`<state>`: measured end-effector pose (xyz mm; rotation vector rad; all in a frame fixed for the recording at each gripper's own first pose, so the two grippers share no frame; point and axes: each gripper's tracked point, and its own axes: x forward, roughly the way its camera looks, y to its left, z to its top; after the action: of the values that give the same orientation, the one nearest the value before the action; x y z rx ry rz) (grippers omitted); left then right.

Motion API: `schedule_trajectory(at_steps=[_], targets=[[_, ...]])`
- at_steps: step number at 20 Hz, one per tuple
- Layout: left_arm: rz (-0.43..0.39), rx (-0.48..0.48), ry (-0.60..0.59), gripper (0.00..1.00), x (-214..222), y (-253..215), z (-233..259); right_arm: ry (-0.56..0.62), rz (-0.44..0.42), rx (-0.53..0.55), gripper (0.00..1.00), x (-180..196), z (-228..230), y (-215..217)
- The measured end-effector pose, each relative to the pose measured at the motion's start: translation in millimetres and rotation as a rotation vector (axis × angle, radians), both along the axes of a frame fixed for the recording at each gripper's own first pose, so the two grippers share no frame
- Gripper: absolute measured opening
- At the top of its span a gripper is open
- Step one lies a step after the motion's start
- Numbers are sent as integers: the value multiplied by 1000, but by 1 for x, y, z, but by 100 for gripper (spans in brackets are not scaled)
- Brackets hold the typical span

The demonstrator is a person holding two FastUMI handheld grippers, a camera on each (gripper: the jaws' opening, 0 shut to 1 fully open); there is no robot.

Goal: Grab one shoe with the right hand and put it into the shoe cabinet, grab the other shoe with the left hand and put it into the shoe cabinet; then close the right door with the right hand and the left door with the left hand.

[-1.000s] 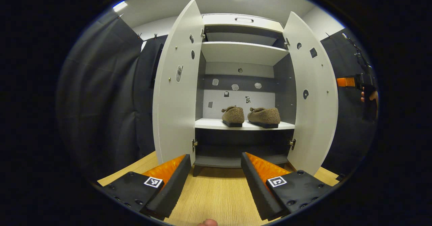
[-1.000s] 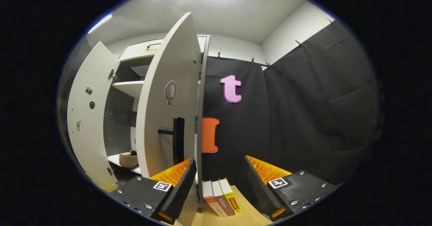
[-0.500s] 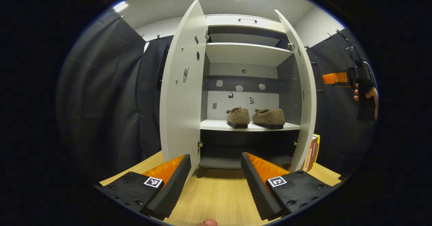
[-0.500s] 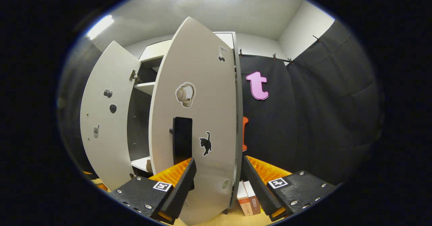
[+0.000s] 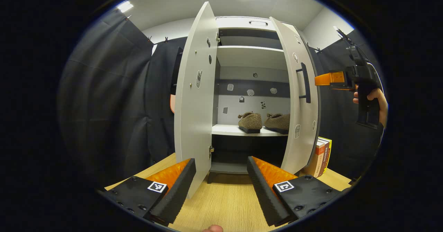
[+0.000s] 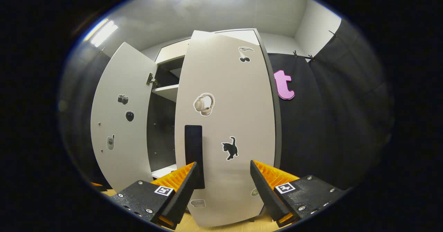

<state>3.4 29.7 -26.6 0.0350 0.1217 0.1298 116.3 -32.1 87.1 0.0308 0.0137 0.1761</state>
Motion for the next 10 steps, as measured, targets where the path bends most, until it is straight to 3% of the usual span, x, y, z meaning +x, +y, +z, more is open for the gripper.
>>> schedule_trajectory(at_steps=[10], targets=[[-6,-7,8,97,1,2,-4,34,-7,-4,91,19,-19,12]])
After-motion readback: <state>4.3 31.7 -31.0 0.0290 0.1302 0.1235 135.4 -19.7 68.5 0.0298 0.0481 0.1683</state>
